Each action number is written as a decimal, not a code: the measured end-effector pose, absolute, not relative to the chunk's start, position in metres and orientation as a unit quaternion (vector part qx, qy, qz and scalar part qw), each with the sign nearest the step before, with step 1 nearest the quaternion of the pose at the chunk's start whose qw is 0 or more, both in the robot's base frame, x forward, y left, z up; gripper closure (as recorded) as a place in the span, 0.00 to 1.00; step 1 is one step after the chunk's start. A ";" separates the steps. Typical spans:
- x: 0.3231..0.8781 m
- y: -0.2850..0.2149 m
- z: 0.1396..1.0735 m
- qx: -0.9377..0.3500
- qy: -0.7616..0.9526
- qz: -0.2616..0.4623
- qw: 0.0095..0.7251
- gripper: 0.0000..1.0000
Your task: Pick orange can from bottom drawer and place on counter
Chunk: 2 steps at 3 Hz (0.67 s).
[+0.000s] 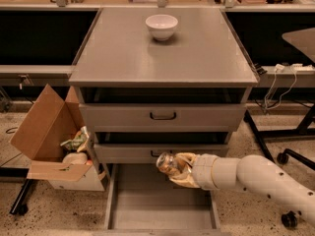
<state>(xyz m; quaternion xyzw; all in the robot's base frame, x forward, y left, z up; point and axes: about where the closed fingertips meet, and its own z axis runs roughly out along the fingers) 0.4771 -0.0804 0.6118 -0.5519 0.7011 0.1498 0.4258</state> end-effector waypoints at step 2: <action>0.489 -0.088 0.627 -0.553 0.704 0.128 0.427 1.00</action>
Offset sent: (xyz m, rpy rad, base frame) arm 0.0284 -0.0244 0.0469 -0.0799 -0.0773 -0.0553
